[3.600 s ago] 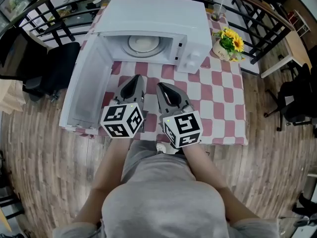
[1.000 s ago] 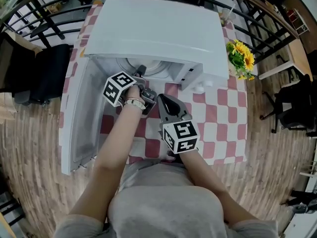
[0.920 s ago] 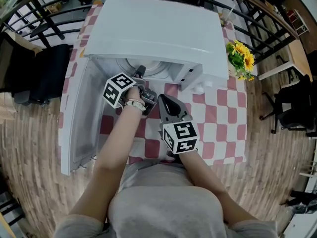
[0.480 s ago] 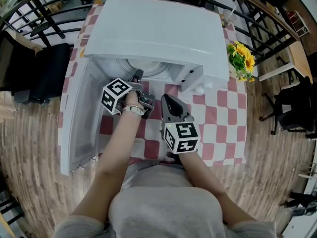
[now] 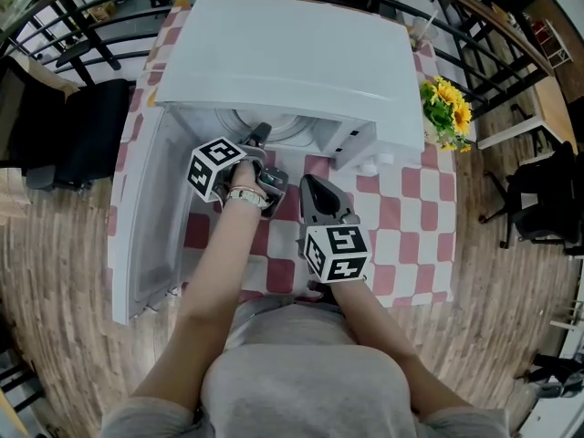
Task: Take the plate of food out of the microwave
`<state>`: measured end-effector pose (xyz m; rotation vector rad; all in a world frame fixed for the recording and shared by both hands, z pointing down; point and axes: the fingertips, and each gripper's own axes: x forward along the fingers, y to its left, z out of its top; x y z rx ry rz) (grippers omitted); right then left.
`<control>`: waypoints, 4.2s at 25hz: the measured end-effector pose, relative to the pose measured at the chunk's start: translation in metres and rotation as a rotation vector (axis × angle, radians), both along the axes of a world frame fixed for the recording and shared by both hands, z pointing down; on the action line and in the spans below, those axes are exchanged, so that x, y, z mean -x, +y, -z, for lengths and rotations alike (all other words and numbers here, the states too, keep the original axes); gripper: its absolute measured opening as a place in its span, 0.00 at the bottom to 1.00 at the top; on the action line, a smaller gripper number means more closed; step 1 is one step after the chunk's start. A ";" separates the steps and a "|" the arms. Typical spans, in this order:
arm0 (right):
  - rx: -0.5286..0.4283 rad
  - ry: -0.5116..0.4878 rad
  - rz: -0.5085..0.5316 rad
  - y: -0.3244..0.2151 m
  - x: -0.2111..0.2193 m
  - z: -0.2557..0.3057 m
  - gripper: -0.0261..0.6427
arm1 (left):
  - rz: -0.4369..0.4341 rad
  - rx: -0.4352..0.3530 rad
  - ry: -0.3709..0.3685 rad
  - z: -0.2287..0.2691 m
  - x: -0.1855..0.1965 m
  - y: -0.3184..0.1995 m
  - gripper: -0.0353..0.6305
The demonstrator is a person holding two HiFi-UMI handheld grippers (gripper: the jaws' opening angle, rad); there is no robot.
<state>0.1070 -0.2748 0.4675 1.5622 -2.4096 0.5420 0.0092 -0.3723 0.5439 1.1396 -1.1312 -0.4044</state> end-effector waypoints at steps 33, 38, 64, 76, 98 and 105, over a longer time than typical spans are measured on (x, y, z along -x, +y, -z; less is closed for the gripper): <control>0.019 0.003 -0.023 -0.002 -0.007 -0.005 0.08 | 0.134 0.137 -0.048 -0.035 0.009 -0.019 0.51; 0.011 0.004 -0.026 0.000 -0.007 -0.002 0.08 | 0.132 0.123 -0.036 -0.031 0.010 -0.011 0.44; -0.036 -0.001 -0.020 0.006 -0.005 0.012 0.08 | 0.103 0.081 -0.016 -0.005 0.015 0.008 0.10; -0.057 0.006 -0.004 0.010 -0.005 0.020 0.08 | 0.081 -0.040 -0.006 0.013 0.014 0.015 0.07; -0.142 0.001 0.030 0.020 0.001 0.040 0.07 | 0.097 -0.204 0.061 0.051 0.016 0.056 0.07; -0.162 0.003 0.031 0.021 0.004 0.045 0.07 | 0.068 -0.243 0.062 0.063 0.011 0.074 0.07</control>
